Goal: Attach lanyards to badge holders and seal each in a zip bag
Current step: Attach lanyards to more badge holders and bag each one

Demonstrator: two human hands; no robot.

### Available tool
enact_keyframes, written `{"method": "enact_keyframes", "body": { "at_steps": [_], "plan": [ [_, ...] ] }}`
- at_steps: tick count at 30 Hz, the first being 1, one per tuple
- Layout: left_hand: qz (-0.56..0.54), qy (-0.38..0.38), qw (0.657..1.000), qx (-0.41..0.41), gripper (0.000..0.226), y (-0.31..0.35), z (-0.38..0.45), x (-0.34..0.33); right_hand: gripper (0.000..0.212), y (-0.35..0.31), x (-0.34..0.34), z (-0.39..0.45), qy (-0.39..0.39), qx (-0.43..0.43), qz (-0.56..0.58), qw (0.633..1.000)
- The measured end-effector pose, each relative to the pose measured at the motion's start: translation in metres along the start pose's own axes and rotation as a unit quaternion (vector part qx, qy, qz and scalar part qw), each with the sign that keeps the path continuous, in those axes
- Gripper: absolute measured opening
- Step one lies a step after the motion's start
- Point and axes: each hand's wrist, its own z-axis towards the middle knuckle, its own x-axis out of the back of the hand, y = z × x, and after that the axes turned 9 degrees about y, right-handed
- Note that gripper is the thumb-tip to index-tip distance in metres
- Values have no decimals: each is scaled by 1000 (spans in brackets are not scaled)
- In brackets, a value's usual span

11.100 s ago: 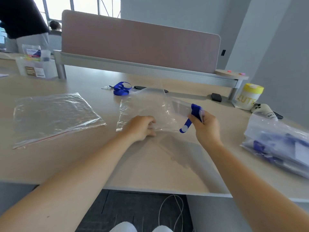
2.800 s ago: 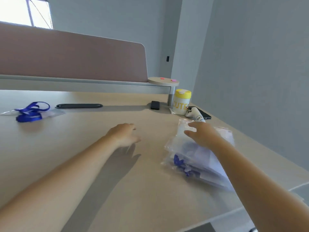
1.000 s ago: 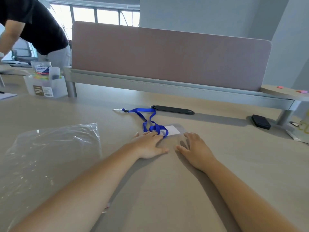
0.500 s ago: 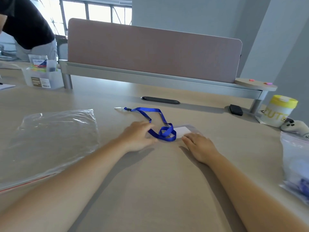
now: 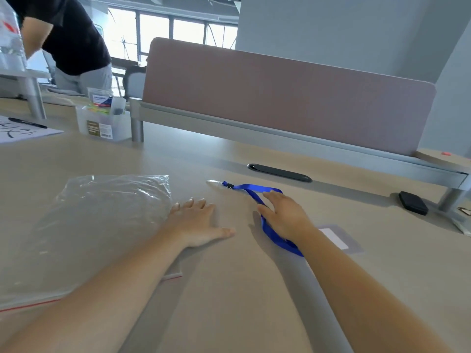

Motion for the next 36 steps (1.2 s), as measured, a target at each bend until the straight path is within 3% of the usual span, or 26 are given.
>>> {"method": "enact_keyframes", "body": {
  "at_steps": [3, 7, 11, 23, 28, 32, 36],
  "plan": [
    [4, 15, 1000, -7, 81, -2, 5, -5, 28, -15, -24, 32, -2, 38, -16, 999],
    [7, 30, 999, -13, 81, -6, 9, -9, 44, -30, -51, 63, -36, 73, -41, 996],
    [1, 34, 999, -15, 79, -7, 12, -10, 45, -27, -67, 78, -25, 44, -20, 999],
    [-34, 73, 997, -15, 63, -10, 14, -10, 24, -14, -51, 66, 39, 21, -38, 998],
    [-24, 71, 997, -17, 65, -10, 15, -10, 27, -10, -47, 61, 51, 49, -72, 995],
    [-11, 69, 997, -19, 66, -10, 15, -9, 26, 0, -30, 45, 59, -26, 80, 995],
    [40, 69, 996, -42, 66, -9, 12, -5, 16, 13, 1, 11, 77, -77, 231, 967]
  ]
}}
